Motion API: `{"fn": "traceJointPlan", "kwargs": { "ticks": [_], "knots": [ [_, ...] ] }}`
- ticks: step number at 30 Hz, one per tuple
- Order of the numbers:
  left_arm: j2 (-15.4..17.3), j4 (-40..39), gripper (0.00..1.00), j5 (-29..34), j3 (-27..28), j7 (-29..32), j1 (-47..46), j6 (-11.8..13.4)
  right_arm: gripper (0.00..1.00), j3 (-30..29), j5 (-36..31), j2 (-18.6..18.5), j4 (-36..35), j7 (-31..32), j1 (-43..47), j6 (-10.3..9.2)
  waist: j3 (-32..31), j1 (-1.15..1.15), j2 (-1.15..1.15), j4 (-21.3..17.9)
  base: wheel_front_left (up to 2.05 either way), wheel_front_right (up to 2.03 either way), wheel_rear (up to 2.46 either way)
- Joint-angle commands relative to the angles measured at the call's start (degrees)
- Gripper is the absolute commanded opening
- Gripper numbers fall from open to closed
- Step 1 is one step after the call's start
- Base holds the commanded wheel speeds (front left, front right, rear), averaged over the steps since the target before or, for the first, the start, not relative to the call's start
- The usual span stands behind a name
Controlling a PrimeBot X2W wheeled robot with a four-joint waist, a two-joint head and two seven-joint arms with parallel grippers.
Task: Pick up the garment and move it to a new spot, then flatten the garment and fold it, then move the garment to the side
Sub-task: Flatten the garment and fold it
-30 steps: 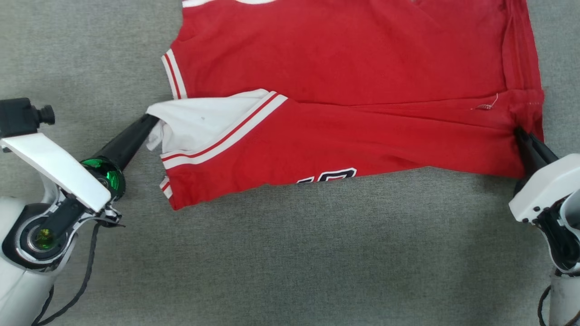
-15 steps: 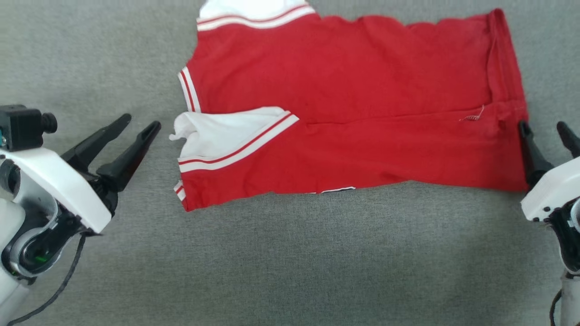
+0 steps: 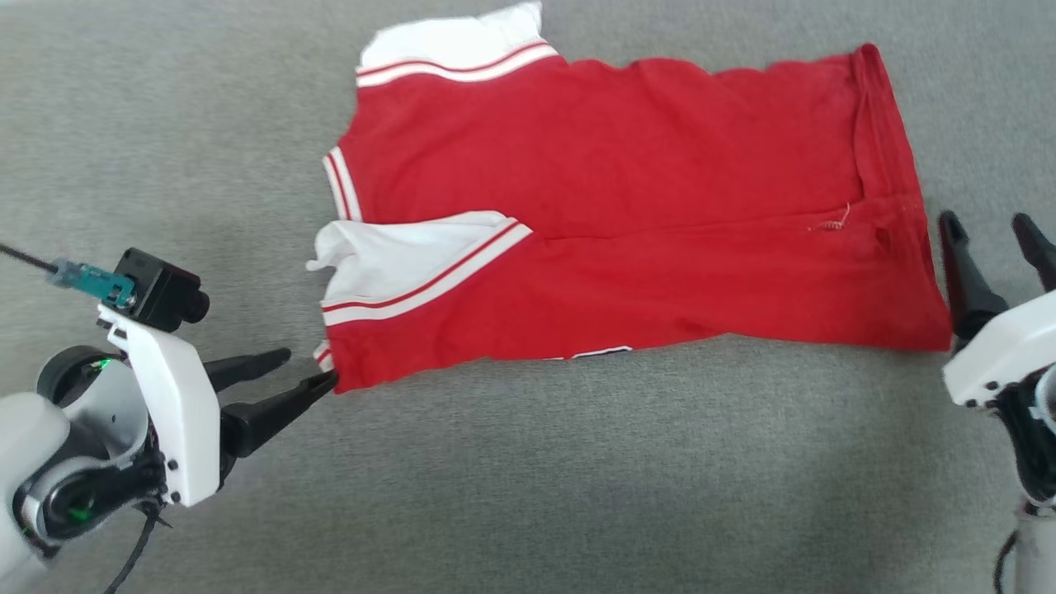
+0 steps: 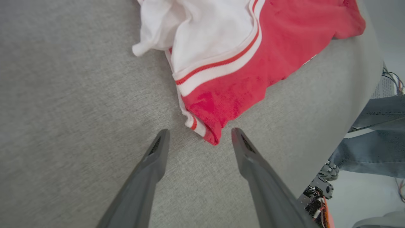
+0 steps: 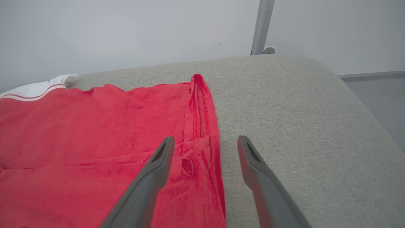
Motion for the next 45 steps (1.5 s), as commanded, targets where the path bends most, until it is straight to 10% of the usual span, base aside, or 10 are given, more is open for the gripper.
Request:
{"fn": "traceJointPlan", "kwargs": {
  "ticks": [1,10,11,15,34,35,36,38,45],
  "knots": [
    [-0.5,1.4,1.00,-1.6,-0.4,1.5,-1.5,0.1,1.00,0.4,0.1,0.6,-0.4,-0.7,-0.5,-0.01,1.3,0.00,0.00,-1.0,0.00,0.00,0.00],
    [-1.8,8.0,1.00,-8.0,-3.2,9.0,-4.1,0.2,1.00,0.8,-0.6,2.9,0.6,-3.1,-0.9,-0.01,4.6,0.00,0.00,-5.1,0.00,0.00,0.00],
    [-1.7,8.1,0.91,-8.5,-3.4,9.5,-4.2,0.2,1.00,0.7,-0.6,3.1,0.7,-3.3,-0.7,-0.01,4.7,0.00,0.00,-5.3,0.00,0.00,0.00],
    [-1.5,8.0,0.00,-9.4,-4.2,10.5,-4.1,0.2,1.00,0.8,-0.4,3.3,1.3,-4.0,-0.4,-0.01,4.7,0.00,0.00,-5.9,0.00,0.00,0.00],
    [-3.5,7.5,0.00,-8.2,-4.5,6.6,-7.6,0.2,1.00,9.2,2.0,-6.1,5.9,22.1,-4.7,0.00,5.9,0.00,0.00,-3.8,0.00,0.00,0.00],
    [-3.8,7.4,0.00,-8.1,-4.5,6.4,-7.8,0.2,0.91,9.6,2.2,-6.2,6.5,23.3,-4.6,0.00,5.9,0.00,0.00,-3.5,0.00,0.00,0.00],
    [-4.0,7.4,0.00,-8.1,-4.6,6.0,-7.9,0.2,0.40,9.8,2.4,-6.2,7.0,24.3,-4.6,0.00,5.9,0.00,0.00,-3.2,0.00,0.00,0.00],
    [-4.6,7.5,0.00,-8.2,-4.7,5.3,-8.0,0.2,0.00,9.7,2.8,-6.1,7.4,25.4,-5.0,0.00,5.7,0.00,0.00,-2.7,0.00,0.00,0.00],
    [-4.1,6.1,0.00,-9.3,-5.1,1.6,-6.5,0.1,0.00,6.6,3.7,-8.0,4.6,25.1,-3.3,-0.02,3.0,0.00,0.00,-1.2,0.00,0.00,0.00]
  ]
}}
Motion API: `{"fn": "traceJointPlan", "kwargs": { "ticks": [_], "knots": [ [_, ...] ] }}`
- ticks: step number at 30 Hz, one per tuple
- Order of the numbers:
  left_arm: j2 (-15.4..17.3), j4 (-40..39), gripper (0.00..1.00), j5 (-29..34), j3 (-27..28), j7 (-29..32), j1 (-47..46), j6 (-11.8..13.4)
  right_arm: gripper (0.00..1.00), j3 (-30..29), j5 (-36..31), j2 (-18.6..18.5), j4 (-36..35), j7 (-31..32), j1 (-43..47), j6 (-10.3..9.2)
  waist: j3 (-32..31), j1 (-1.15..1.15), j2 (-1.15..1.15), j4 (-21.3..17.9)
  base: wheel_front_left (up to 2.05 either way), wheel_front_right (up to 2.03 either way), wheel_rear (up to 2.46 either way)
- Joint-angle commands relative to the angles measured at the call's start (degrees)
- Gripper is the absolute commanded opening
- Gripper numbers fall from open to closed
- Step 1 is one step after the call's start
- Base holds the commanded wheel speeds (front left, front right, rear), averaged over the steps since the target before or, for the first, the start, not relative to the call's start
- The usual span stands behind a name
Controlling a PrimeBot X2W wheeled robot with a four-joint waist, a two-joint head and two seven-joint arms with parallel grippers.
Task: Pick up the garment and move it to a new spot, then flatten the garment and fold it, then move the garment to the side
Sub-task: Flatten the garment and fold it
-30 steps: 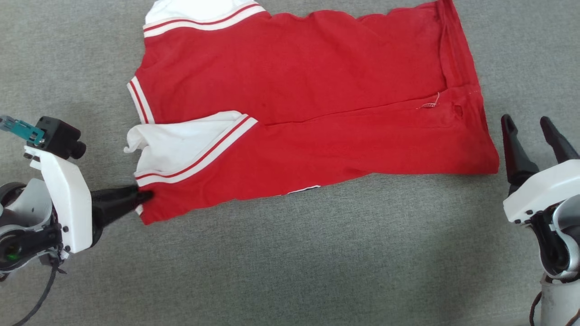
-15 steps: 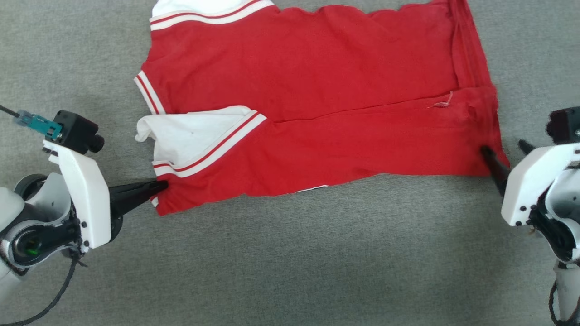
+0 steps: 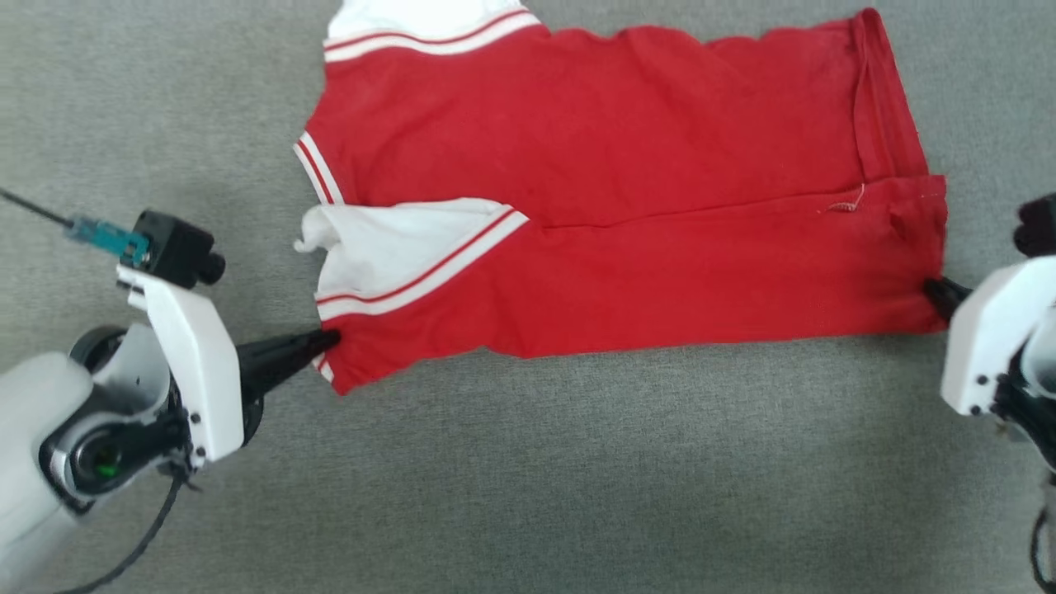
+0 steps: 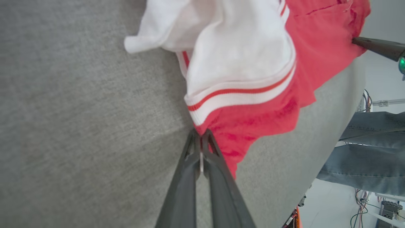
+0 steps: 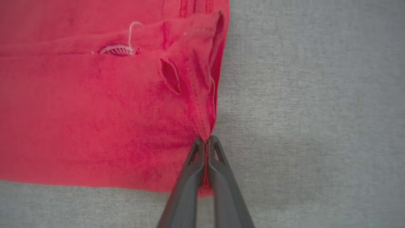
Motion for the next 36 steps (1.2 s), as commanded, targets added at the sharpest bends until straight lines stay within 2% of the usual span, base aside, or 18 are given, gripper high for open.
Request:
{"fn": "traceJointPlan", "kwargs": {
  "ticks": [1,10,18,19,20,21,22,24,28,32,36],
  "knots": [
    [0.6,-0.7,0.00,-0.6,-0.1,-0.6,0.9,0.2,0.00,-0.3,0.4,-0.4,-0.6,0.1,0.9,-0.03,-0.8,0.00,0.00,0.4,0.00,0.00,0.00],
    [5.8,-9.7,0.00,0.3,-2.6,-5.7,6.6,0.2,0.00,-3.4,2.6,-2.7,-8.6,2.7,10.8,-0.03,-3.0,0.00,0.00,2.3,0.00,0.00,0.00],
    [9.4,-14.8,0.00,1.5,-5.1,-10.4,11.1,0.2,0.00,-6.1,4.0,-1.6,-14.6,3.5,19.4,-0.04,-3.2,0.00,0.00,2.8,0.00,0.00,0.00],
    [9.3,-14.9,0.00,1.6,-5.2,-10.9,11.3,0.2,0.07,-6.3,4.0,-1.4,-15.0,3.1,19.7,-0.03,-3.3,0.00,0.00,2.8,0.00,0.00,0.00],
    [9.0,-15.0,0.00,1.3,-5.3,-11.3,11.6,0.2,0.41,-6.5,3.8,-1.2,-15.2,2.5,19.7,-0.03,-3.3,0.00,0.00,2.8,0.00,0.00,0.00],
    [8.8,-15.2,0.19,1.0,-5.4,-11.6,11.7,0.1,0.95,-6.4,3.6,-1.0,-15.5,2.0,19.8,-0.03,-3.3,0.00,0.00,2.7,0.00,0.00,0.00],
    [8.8,-15.2,0.33,0.9,-5.3,-12.2,11.5,0.2,1.00,-6.7,3.4,-0.6,-15.8,1.1,19.7,-0.03,-3.3,0.00,0.00,2.7,0.00,0.00,0.00],
    [9.0,-14.7,1.00,1.4,-4.8,-13.7,11.0,0.2,1.00,-7.3,2.3,0.3,-16.5,-1.4,18.9,-0.03,-3.3,0.00,0.00,2.4,0.00,0.00,0.00],
    [9.8,-14.2,1.00,1.3,-4.1,-16.0,10.7,0.2,1.00,-7.6,0.4,2.1,-17.9,-7.4,17.3,-0.03,-3.1,0.00,0.00,1.8,0.00,0.00,0.00],
    [11.1,-12.2,1.00,0.3,-1.9,-19.5,9.2,0.2,1.00,-5.0,-3.0,4.0,-19.6,-19.9,14.5,-0.02,-2.7,0.00,0.00,0.2,0.00,0.00,0.00],
    [11.5,-7.6,1.00,-0.3,1.9,-22.9,5.7,0.2,1.00,-1.0,-6.3,6.6,-18.5,-32.7,12.5,-0.08,-1.4,0.00,0.00,-2.1,0.00,0.00,0.00]
  ]
}}
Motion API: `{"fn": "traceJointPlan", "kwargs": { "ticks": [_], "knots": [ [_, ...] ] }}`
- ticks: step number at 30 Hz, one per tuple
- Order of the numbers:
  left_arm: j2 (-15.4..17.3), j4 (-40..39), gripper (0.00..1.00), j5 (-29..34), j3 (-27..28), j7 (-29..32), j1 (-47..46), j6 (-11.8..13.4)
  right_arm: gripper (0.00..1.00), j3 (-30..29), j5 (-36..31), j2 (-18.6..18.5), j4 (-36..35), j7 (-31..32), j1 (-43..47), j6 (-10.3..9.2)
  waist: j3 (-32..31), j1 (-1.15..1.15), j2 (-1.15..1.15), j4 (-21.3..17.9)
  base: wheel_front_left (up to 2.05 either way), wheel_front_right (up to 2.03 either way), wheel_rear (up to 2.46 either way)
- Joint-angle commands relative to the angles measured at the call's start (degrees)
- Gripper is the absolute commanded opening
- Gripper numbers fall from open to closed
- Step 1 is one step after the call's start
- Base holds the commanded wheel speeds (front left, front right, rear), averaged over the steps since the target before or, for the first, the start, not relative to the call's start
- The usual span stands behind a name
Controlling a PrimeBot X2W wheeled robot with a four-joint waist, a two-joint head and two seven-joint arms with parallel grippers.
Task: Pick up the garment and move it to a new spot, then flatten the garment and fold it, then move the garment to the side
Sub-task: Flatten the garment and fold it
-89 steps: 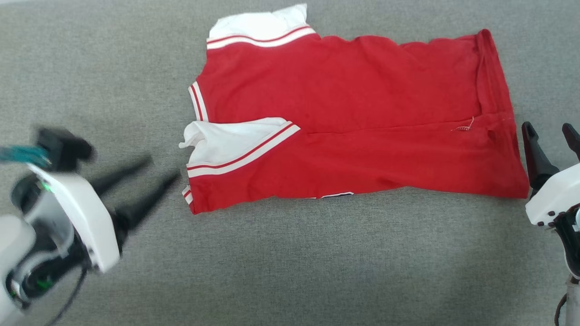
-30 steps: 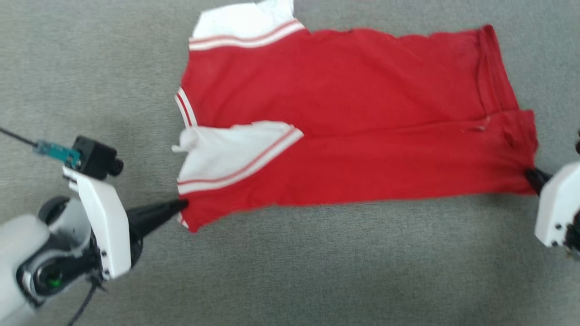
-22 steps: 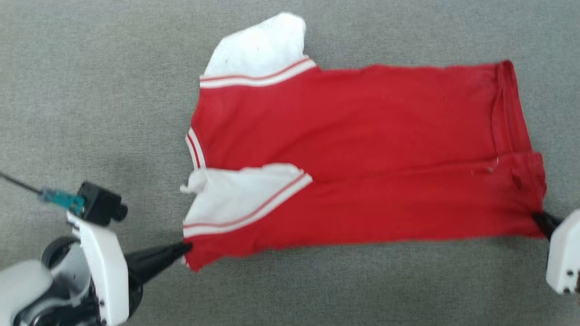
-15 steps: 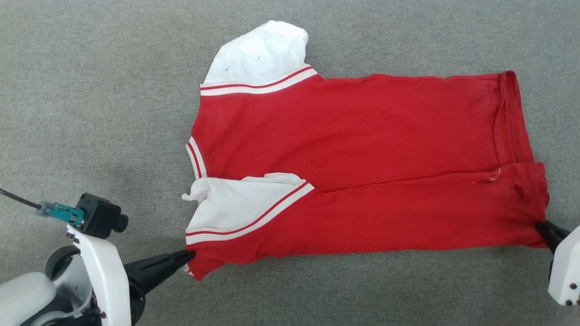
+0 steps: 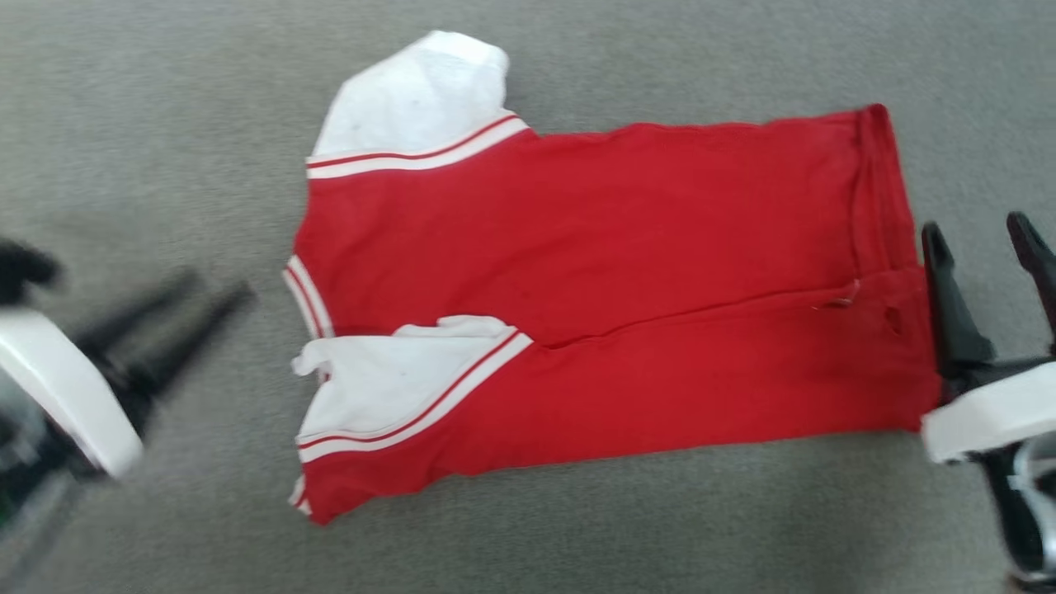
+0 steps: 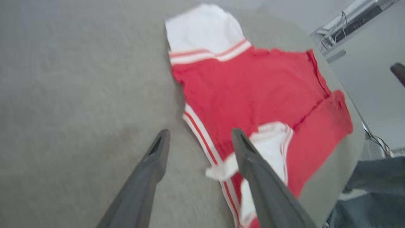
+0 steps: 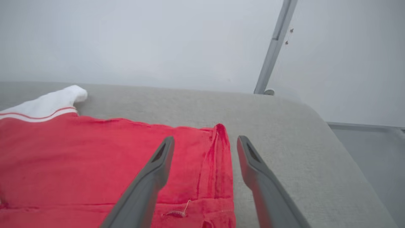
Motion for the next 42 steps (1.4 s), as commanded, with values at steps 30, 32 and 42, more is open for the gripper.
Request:
{"fn": "traceJointPlan", "kwargs": {
  "ticks": [30,32,42],
  "knots": [
    [-1.8,24.5,1.00,0.2,0.2,37.1,-29.2,0.1,1.00,11.0,1.0,7.0,13.1,-24.5,-3.2,-0.06,10.0,0.00,0.00,-21.0,0.00,0.00,0.00],
    [-2.1,24.2,0.47,0.7,-0.1,37.6,-29.7,0.1,1.00,11.6,0.3,7.0,13.3,-23.9,-4.1,-0.06,10.2,0.00,0.00,-21.0,0.00,0.00,0.00],
    [-3.1,22.8,0.00,1.4,-0.3,36.2,-31.5,0.1,1.00,15.5,-1.5,5.6,17.7,-8.0,-16.8,-0.06,10.8,0.00,0.00,-19.3,0.00,0.00,0.00]
  ]
}}
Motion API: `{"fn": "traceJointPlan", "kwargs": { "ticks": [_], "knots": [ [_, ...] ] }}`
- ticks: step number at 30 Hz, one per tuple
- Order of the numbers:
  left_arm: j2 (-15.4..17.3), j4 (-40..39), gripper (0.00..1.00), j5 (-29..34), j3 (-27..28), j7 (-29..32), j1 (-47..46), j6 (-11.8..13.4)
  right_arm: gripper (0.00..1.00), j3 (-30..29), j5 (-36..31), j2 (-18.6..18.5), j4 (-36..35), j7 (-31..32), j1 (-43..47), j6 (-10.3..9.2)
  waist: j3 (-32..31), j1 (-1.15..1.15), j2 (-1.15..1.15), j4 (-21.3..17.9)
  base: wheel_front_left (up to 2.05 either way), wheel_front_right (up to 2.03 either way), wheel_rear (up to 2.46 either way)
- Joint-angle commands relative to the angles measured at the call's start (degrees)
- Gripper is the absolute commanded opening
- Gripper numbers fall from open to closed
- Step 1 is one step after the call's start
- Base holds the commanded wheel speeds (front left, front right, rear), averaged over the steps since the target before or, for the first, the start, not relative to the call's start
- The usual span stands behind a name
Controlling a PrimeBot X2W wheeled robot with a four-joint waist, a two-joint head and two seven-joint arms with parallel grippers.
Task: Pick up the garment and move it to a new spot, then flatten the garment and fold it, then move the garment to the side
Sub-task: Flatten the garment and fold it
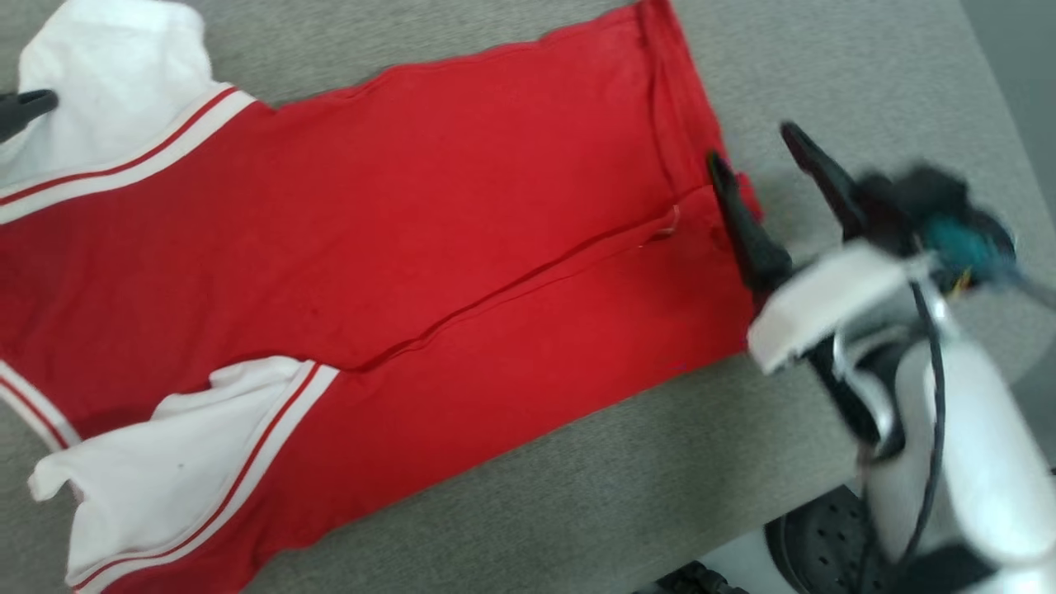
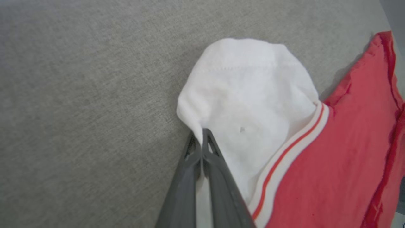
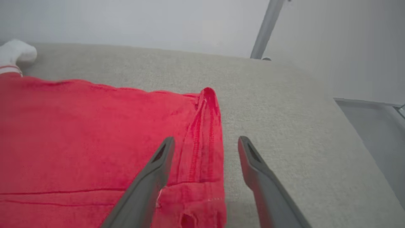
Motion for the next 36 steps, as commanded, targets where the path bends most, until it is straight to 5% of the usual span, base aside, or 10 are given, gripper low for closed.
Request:
{"fn": "traceJointPlan", "kwargs": {
  "ticks": [1,12,23,24,26,36],
  "knots": [
    [-0.4,-0.2,0.00,0.4,-0.3,-0.2,-0.6,0.1,1.00,0.7,-0.1,-1.1,0.9,1.8,-1.7,-0.02,0.5,0.00,0.00,0.8,0.00,0.00,0.00],
    [-3.4,-3.6,0.00,0.8,-1.3,-2.9,-2.9,0.1,1.00,-1.4,6.7,-4.9,17.6,26.5,-25.0,-0.02,3.7,0.00,0.00,6.6,0.00,0.00,0.00],
    [-4.5,-5.1,0.00,0.7,-2.6,-5.2,-4.7,0.2,1.00,-1.0,5.5,-5.2,26.7,29.1,-31.4,-0.02,6.1,0.00,0.00,9.4,0.00,0.00,0.00],
    [-4.6,-5.2,0.00,0.6,-2.7,-5.4,-4.9,0.2,0.72,-0.6,5.4,-5.1,27.3,29.4,-31.6,-0.02,6.2,0.00,0.00,9.5,0.00,0.00,0.00],
    [-5.1,-5.2,0.00,0.4,-2.8,-6.1,-5.1,0.2,0.00,-1.2,5.4,-4.9,28.7,30.1,-31.9,-0.02,6.1,0.00,0.00,9.8,0.00,0.00,0.00],
    [-8.0,-9.1,0.00,-1.4,-2.7,-13.6,-4.0,0.1,0.00,-2.1,6.6,-9.1,25.0,27.0,-30.4,-0.03,0.0,0.00,0.00,13.5,0.00,0.00,0.00]
  ]
}}
